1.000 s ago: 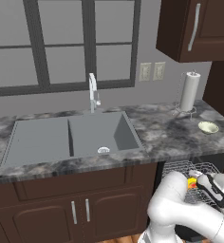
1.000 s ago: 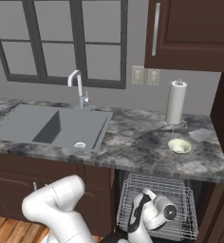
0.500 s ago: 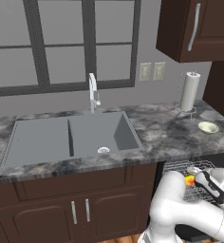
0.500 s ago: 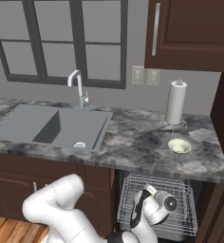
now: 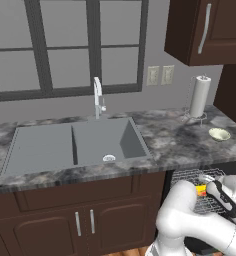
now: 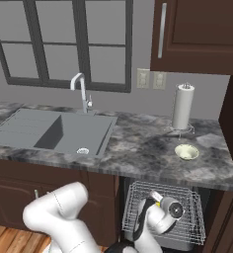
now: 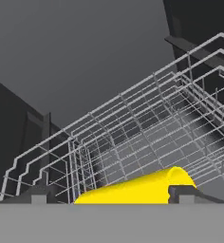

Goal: Pick up the cup and bowl from the counter, place them in the dishwasher, and close the dishwasher door.

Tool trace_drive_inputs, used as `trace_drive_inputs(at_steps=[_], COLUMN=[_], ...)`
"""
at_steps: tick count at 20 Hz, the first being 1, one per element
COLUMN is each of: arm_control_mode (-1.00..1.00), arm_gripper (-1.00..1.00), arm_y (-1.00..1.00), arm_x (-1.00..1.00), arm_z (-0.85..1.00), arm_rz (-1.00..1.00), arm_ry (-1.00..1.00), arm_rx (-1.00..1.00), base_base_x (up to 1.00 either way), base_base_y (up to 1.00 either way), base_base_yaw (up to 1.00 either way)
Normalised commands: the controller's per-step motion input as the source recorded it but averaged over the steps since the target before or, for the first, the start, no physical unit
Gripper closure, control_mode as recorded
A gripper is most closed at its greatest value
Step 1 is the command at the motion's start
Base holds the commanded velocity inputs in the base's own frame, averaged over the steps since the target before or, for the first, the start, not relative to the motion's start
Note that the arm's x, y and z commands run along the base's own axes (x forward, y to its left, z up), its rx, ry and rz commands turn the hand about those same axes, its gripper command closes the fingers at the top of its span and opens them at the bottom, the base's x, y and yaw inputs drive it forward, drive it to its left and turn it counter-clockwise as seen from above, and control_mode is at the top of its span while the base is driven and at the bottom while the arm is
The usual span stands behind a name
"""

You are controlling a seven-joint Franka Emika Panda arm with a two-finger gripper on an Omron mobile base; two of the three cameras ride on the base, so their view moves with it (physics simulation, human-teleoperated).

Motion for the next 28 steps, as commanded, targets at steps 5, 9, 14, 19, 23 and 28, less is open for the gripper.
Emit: trace_drive_inputs(at_steps=[5, 9, 14, 19, 23, 28], arm_control_mode=[-1.00, -1.00, -1.00, -1.00, -1.00, -1.00], arm_gripper=[-1.00, -1.00, -1.00, -1.00, -1.00, -1.00], arm_y=[-0.05, -0.06, -0.10, -0.10, -0.09, -0.07], arm_x=[-0.29, -0.29, -0.30, -0.21, -0.26, -0.24], arm_z=[0.19, 0.13, 0.23, 0.30, 0.41, 0.55], arm_rz=[0.00, 0.00, 0.00, 0.00, 0.00, 0.00], arm_ry=[-0.08, -0.06, -0.04, 0.00, 0.00, 0.00], arm_rx=[-0.05, -0.03, 0.00, 0.12, 0.22, 0.22], base_base_x=[0.00, 0.00, 0.00, 0.00, 0.00, 0.00], base_base_y=[0.00, 0.00, 0.00, 0.00, 0.00, 0.00], base_base_yaw=[0.00, 0.00, 0.00, 0.00, 0.00, 0.00])
